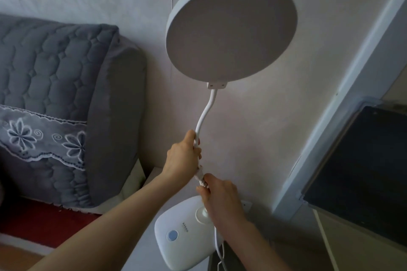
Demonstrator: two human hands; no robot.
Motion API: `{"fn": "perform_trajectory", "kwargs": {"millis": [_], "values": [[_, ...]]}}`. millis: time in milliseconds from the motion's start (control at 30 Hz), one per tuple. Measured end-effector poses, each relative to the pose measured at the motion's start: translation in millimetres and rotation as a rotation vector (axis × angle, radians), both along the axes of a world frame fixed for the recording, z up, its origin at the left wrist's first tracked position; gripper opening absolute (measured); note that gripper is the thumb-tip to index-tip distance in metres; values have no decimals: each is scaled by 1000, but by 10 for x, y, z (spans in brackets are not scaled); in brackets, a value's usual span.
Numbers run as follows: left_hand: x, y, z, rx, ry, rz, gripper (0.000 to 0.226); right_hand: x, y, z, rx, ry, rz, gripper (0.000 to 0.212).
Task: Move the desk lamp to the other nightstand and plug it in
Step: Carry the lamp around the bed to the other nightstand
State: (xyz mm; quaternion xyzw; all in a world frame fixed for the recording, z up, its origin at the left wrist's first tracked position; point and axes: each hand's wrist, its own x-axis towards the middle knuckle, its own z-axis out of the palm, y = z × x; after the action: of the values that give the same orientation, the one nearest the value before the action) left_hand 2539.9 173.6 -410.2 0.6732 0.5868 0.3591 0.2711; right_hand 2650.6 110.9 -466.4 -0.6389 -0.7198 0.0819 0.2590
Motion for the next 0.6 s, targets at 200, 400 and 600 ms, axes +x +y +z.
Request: {"fn": "perform_trajectory", "kwargs": {"millis": [200,400,600], "values": [[-12,367,-857,46,57,-2,10,-24,344,-853,-12,32,-8,12],[-24,649,-1600,87,78,-10,12,2,637,-1604,60,15,29,13],[-52,804,-2189,145,44,-7,14,18,821,-2211,126,-48,55,12]]}}
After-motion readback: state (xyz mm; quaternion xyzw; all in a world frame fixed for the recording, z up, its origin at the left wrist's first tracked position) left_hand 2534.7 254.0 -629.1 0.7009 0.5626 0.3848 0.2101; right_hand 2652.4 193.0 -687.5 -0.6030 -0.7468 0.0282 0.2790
